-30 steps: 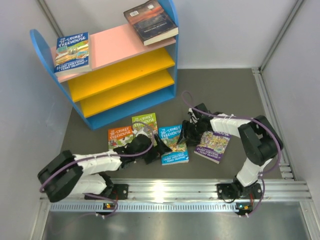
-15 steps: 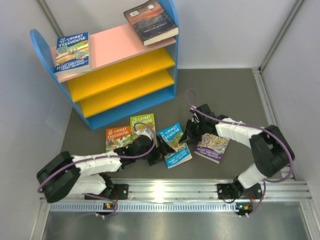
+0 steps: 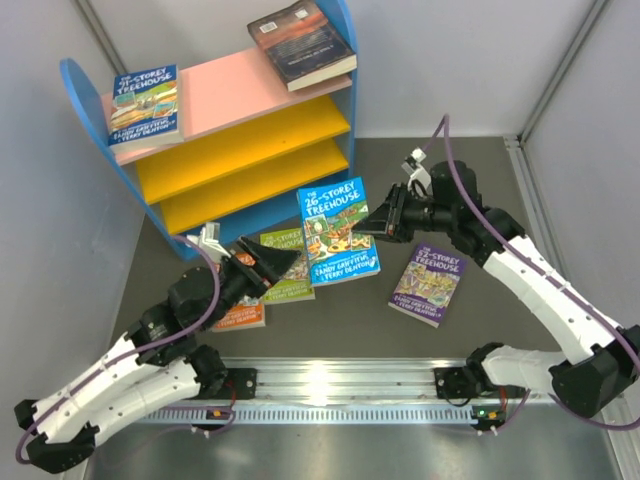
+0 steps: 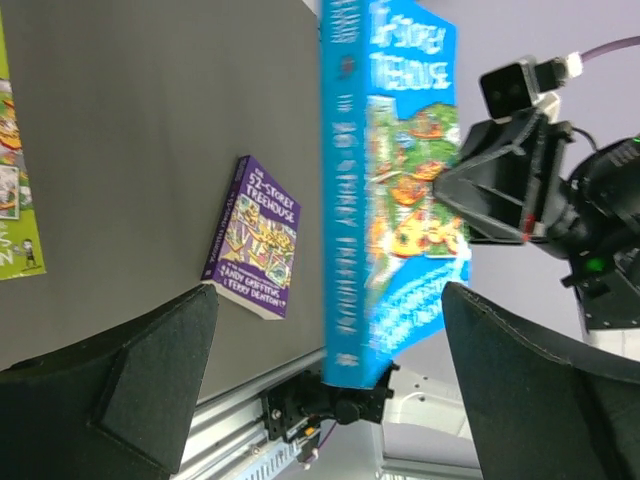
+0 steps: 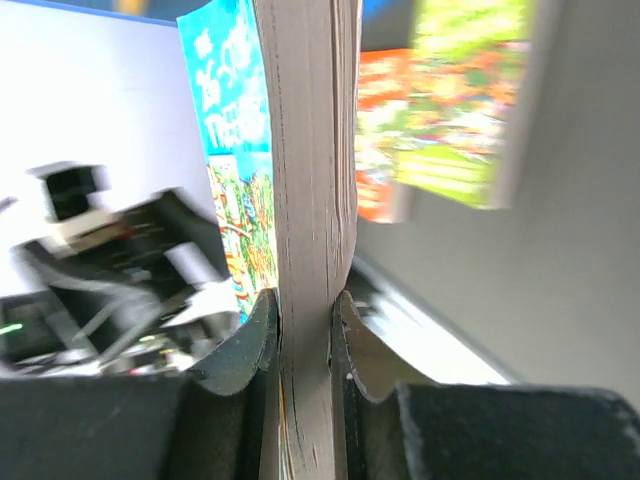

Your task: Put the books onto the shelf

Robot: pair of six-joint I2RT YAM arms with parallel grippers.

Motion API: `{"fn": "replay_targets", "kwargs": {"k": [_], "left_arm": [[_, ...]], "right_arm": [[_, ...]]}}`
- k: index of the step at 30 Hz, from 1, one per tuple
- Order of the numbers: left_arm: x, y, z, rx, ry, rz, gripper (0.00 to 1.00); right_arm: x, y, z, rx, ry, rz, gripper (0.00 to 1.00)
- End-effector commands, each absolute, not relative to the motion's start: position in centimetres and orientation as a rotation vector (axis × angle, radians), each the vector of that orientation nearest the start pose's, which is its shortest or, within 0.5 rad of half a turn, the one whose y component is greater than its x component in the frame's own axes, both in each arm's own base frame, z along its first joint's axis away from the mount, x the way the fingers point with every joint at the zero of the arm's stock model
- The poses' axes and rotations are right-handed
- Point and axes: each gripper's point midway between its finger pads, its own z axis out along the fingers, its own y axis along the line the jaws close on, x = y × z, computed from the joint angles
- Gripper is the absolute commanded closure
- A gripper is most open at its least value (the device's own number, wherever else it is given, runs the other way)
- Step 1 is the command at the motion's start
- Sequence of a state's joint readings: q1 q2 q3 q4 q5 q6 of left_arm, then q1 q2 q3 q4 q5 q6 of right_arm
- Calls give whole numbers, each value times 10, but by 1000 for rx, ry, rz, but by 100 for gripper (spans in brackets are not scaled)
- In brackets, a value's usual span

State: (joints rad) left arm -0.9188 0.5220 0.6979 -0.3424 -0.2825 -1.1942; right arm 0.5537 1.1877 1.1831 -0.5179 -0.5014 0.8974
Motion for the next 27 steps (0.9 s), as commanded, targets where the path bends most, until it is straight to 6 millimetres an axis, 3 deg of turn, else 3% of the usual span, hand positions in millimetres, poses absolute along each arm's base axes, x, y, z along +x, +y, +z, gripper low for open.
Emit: {"fn": "replay_targets", "kwargs": {"k": [1, 2, 6, 12, 13, 15, 16, 17, 20, 22, 27], "left_arm": [[178, -195, 288, -497, 1881, -1148, 1], [180, -198, 298, -487, 1877, -1148, 1], [187, -210, 323, -434, 1858, -1160, 1], [191, -238, 328, -353, 1890, -1208, 2], [191, -241, 327, -350, 1892, -1217, 6], [192, -244, 326, -350, 1896, -1221, 24], [193, -245, 326, -350, 1894, -1223, 36], [193, -245, 328, -348, 1891, -1224, 59], [192, -249, 337, -341, 1883, -1252, 89], [192, -257, 344, -301, 1872, -1279, 99], [186, -269, 389, -173, 1794, -1356, 100]], "right_arm": [[215, 291, 370, 42, 2147, 1646, 100], [215, 292, 383, 28, 2101, 1674, 100], [213, 291, 401, 10, 2040, 1695, 100], [209, 294, 408, 6, 2017, 1756, 100], [208, 294, 409, 7, 2014, 1761, 100], [207, 293, 410, 9, 2008, 1771, 100], [206, 292, 411, 12, 2001, 1772, 100], [206, 293, 410, 13, 2000, 1777, 100], [204, 293, 408, 26, 1996, 1796, 100], [202, 293, 403, 40, 1999, 1806, 100], [200, 292, 399, 66, 1994, 1816, 100]]}}
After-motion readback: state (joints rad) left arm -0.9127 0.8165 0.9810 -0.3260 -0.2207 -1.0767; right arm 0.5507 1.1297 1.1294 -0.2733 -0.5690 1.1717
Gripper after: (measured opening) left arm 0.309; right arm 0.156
